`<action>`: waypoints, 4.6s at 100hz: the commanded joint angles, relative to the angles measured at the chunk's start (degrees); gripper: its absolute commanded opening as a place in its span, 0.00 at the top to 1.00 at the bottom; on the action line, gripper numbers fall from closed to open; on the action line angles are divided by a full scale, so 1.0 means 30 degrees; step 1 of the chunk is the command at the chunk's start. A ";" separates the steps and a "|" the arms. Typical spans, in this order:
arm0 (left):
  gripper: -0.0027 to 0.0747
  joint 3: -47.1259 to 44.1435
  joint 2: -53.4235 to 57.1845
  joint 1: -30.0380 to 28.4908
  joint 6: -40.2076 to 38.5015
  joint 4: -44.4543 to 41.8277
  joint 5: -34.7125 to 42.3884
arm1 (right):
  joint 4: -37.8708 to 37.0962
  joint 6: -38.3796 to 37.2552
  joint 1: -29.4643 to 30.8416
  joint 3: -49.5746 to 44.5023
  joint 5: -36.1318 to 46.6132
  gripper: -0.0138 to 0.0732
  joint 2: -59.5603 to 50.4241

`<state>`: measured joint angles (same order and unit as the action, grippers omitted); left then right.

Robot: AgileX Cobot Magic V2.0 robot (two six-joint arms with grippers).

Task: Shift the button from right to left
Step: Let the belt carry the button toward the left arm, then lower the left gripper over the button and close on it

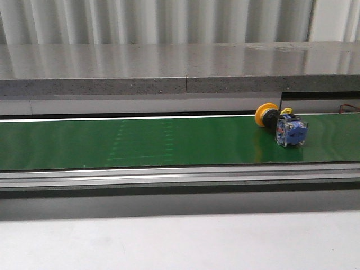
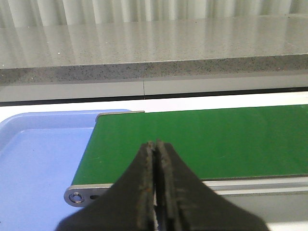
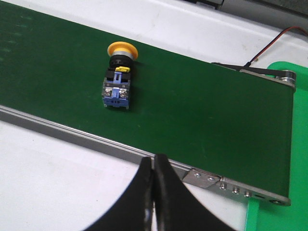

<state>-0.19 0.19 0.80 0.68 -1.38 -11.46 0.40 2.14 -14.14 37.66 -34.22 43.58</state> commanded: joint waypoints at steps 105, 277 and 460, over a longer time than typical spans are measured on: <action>0.99 -0.0478 0.0626 0.0130 -0.0226 -0.0023 0.5996 | -0.0316 0.0244 0.0012 -0.4453 0.2259 0.92 -1.2522; 0.18 1.8480 -1.9261 0.1384 0.2510 0.9491 -1.2619 | -0.0316 0.0244 0.0012 -0.4453 0.2224 0.92 -1.2522; 0.91 2.6782 -3.3737 1.0922 -1.2783 -0.1142 -1.3399 | -0.0316 0.0244 0.0012 -0.4453 0.2209 0.92 -1.2522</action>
<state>78.33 -103.64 33.34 -36.90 -4.13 -52.43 0.00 2.61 -14.14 22.98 -32.12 5.33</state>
